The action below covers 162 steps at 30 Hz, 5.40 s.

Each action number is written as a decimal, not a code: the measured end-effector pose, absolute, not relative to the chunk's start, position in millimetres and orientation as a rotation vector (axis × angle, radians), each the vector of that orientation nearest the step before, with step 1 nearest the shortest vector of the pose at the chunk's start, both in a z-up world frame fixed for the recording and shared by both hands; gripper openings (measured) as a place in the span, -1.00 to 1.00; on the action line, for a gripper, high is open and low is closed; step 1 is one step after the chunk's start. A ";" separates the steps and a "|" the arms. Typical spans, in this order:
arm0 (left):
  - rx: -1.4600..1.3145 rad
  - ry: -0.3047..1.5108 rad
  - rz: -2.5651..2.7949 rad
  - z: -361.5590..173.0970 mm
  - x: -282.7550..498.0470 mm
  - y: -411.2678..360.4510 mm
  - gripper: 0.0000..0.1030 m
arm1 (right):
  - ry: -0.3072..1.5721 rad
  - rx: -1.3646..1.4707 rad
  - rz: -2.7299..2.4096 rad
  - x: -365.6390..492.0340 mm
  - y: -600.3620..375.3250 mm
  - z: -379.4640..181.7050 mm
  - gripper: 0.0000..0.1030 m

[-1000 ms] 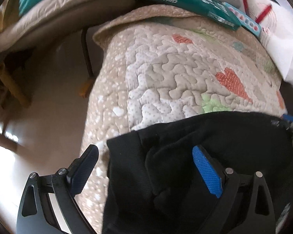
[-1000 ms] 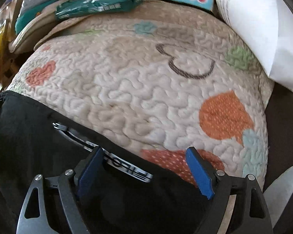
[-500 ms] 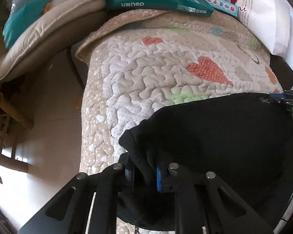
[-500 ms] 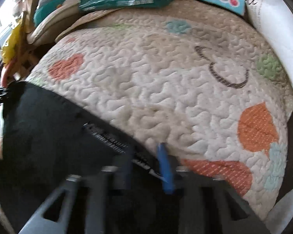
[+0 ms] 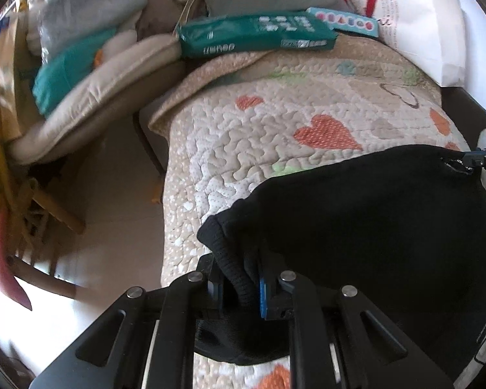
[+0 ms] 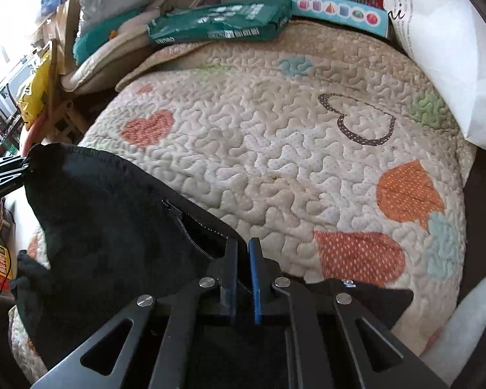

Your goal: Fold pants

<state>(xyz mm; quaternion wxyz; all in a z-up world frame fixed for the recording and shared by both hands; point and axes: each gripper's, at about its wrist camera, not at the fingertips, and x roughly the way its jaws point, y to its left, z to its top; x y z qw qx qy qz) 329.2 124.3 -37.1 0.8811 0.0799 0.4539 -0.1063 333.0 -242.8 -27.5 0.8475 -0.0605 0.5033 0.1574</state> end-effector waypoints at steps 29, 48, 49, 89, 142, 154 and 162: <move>0.862 0.680 -0.192 -33.6 81.7 77.9 -0.65 | 1.180 -0.174 0.328 94.0 -223.6 -20.7 -0.91; 1.879 0.191 -0.177 -122.3 -2.5 95.5 0.39 | 1.222 -0.159 0.253 65.6 -220.9 -30.3 0.17; 1.906 0.188 -0.170 -121.8 -3.5 102.8 0.39 | 1.195 -0.167 0.255 66.4 -218.1 -24.1 0.47; -0.151 0.672 0.407 6.9 154.1 256.0 0.40 | 1.095 -0.614 0.954 96.9 119.1 -105.4 -0.18; 0.144 0.973 0.008 -86.6 156.1 81.6 0.41 | 1.367 -0.063 0.277 281.1 -133.6 -92.2 -0.19; 0.161 0.985 0.009 -87.9 157.0 79.7 0.41 | 1.347 -0.286 0.155 286.6 -105.7 -88.5 -0.98; 0.162 0.994 0.012 -88.4 158.9 79.3 0.41 | 1.247 -0.217 0.165 293.1 -110.9 -58.8 -0.88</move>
